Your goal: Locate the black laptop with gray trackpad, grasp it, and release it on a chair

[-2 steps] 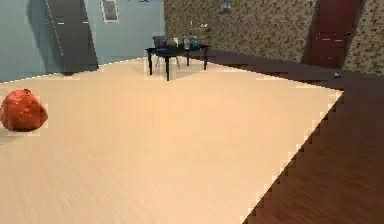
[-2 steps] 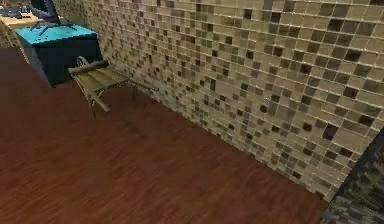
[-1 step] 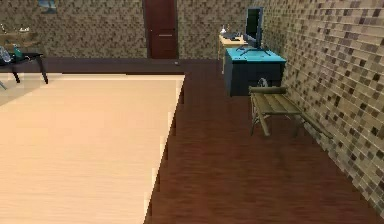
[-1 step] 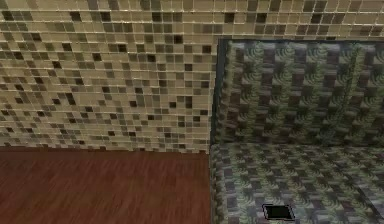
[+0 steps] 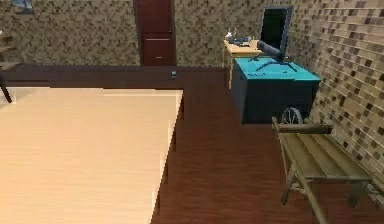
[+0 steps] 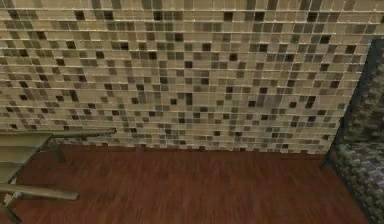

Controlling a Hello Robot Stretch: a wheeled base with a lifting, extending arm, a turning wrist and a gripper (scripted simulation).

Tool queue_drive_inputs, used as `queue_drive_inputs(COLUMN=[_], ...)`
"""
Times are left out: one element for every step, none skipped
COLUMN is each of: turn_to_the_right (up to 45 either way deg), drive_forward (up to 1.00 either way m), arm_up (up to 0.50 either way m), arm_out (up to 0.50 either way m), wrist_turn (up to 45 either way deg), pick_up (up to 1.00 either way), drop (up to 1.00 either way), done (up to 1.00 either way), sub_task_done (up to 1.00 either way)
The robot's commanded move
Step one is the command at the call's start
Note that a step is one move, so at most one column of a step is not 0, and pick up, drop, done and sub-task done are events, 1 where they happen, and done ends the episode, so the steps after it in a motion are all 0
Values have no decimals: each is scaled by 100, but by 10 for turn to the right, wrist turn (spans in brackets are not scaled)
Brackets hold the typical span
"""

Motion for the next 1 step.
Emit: queue_drive_inputs(turn_to_the_right=[0], drive_forward=[100], arm_up=[0], arm_out=[0], wrist_turn=[0], pick_up=[0], drop=[0], done=[0], sub_task_done=[0])
